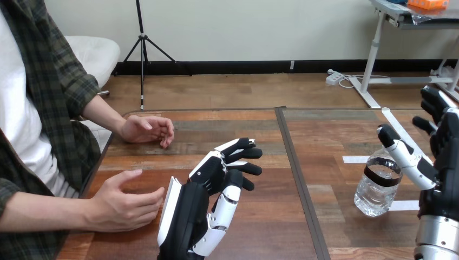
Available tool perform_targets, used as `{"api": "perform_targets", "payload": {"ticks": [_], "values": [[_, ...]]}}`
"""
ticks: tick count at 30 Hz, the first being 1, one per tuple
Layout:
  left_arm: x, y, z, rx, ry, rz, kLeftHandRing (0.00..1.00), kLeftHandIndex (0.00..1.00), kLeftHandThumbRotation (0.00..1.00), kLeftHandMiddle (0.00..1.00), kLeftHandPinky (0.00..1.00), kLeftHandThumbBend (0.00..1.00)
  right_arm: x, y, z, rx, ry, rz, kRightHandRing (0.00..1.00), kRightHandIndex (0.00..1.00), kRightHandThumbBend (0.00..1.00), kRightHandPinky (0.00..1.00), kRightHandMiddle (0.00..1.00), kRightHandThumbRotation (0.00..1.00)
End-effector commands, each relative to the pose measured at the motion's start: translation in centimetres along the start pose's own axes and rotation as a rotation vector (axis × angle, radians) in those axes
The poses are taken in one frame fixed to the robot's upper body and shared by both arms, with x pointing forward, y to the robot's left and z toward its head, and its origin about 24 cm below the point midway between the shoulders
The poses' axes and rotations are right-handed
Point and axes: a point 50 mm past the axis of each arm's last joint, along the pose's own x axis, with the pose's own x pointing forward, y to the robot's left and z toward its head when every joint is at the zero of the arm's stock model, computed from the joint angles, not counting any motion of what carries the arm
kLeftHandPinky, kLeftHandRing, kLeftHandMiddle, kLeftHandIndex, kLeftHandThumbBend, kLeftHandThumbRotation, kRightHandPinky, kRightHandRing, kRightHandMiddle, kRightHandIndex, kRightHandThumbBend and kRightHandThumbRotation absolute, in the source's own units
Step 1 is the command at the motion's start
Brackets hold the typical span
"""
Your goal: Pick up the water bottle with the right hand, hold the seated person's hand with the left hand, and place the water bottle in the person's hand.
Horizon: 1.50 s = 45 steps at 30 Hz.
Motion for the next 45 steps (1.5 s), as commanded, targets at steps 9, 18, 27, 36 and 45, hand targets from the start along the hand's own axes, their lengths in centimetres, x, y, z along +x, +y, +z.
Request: {"api": "perform_targets", "payload": {"ticks": [9, 18, 27, 36, 45], "values": [[0.9, -0.1, 0.5, -0.010, -0.049, 0.004, 0.64, 0.76, 0.75, 0.72, 0.52, 0.17, 2.6, 0.8, 0.6, -0.029, -0.033, 0.021, 0.89, 0.81, 1.00, 0.80, 0.87, 0.47], [0.9, -0.1, 0.5, -0.009, -0.049, 0.005, 0.64, 0.75, 0.75, 0.71, 0.52, 0.18, 2.6, 0.8, 0.0, -0.043, -0.002, 0.031, 0.90, 0.82, 1.00, 0.81, 0.87, 0.47], [0.9, -0.1, 0.5, -0.015, -0.050, 0.002, 0.64, 0.76, 0.75, 0.72, 0.53, 0.18, 2.6, 0.9, -0.5, -0.053, 0.033, 0.050, 0.93, 0.83, 1.00, 0.88, 0.89, 0.47], [0.9, -0.1, 0.5, -0.012, -0.051, 0.000, 0.64, 0.76, 0.74, 0.72, 0.53, 0.18, 2.5, 0.9, -0.9, -0.062, 0.053, 0.070, 0.95, 0.84, 1.00, 0.96, 0.91, 0.49], [0.9, 0.0, 0.5, -0.016, -0.048, 0.001, 0.64, 0.76, 0.74, 0.71, 0.52, 0.18, 2.6, 0.8, -1.4, -0.057, 0.084, 0.089, 0.98, 0.84, 1.00, 1.00, 0.92, 0.48]]}}
